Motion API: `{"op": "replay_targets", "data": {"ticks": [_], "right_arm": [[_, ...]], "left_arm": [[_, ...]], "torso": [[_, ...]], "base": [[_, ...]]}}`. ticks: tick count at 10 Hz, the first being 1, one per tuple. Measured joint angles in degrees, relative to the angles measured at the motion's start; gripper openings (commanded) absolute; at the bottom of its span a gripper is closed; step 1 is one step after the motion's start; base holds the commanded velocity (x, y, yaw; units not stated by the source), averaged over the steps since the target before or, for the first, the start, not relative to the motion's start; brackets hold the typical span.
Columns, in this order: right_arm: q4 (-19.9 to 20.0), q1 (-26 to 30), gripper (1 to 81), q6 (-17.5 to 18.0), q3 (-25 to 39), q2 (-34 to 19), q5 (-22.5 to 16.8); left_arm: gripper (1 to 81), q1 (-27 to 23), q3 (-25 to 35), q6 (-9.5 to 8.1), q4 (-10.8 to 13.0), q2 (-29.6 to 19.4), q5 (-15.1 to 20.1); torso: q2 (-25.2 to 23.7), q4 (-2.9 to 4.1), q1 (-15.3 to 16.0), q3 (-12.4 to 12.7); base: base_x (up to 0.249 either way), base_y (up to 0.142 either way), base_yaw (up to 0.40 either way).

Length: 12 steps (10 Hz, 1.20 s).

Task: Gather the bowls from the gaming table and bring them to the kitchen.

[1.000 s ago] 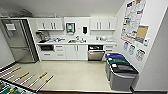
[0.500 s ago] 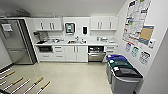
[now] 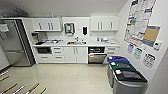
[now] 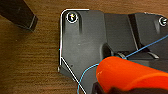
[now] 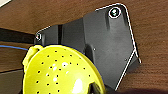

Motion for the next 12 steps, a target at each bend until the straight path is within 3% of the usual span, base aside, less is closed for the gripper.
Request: {"op": "replay_targets", "data": {"ticks": [12], "right_arm": [[-0.44, 0.44, 1.0, 0.00, 0.00, 0.39, 0.00]], "left_arm": [[1.0, 0.13, 0.06, 0.00, 0.00, 0.13, 0.01]], "torso": [[0.00, 0.00, 0.05, 0.00]], "base": [[0.223, 0.000, 0.000]]}}
